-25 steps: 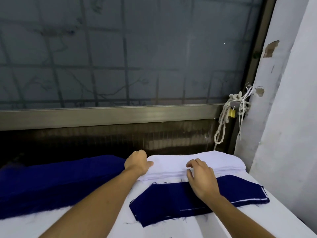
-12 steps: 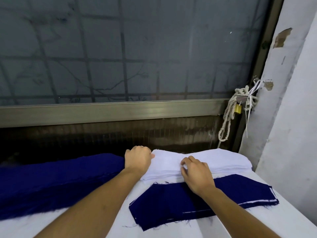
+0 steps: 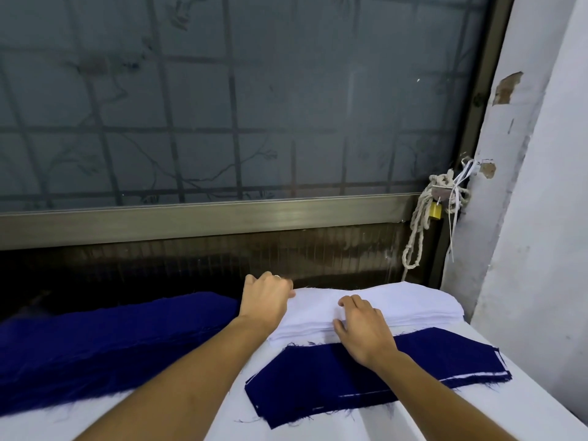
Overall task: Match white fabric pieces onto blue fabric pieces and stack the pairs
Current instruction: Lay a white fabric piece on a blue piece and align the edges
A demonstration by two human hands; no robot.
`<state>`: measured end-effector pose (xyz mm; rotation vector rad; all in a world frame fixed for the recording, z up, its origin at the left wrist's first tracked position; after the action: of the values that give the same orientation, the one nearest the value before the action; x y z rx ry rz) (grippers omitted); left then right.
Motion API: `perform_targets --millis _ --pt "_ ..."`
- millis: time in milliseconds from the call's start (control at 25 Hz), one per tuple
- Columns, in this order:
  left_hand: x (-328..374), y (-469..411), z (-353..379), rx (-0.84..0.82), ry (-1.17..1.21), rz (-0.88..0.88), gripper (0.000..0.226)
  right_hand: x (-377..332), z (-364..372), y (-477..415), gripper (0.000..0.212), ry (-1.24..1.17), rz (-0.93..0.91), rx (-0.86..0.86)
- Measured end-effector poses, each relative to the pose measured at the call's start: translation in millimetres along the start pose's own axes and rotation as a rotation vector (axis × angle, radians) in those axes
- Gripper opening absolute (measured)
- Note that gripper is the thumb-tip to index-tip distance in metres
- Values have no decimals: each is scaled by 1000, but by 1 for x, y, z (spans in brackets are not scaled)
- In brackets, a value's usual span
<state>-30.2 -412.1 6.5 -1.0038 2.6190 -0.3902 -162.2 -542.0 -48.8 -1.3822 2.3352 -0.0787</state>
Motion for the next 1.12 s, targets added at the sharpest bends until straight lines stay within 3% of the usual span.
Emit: perform_targets --millis 200,360,680,800,960,1120 --pt "2 8 -8 14 -77 -43 23 -9 -5 5 47 5 -20 27" --pt "-1 5 -18 101 125 -69 9 -11 -9 4 46 -11 -26 56" --pt "29 12 -14 -26 -62 211 25 -25 -7 0 53 -113 -61 125" --pt "37 20 -25 0 -78 313 24 -43 -10 -8 45 -201 -72 164" --pt "19 31 -47 42 90 278 17 -46 -24 -12 19 -234 -16 215" --pt "-3 43 -69 39 310 168 7 -46 -47 -5 24 -146 -39 201"
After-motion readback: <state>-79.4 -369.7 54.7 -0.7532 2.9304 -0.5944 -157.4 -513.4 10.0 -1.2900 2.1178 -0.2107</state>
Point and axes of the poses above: each hand's wrist, its own y-axis away from the middle knuckle, its own z-axis out of the palm, x = y × z, the point moved 7 cm from there along -y, towards the middle knuckle, and after that the axes turned 6 degrees about -y, right-handed, at the moved point
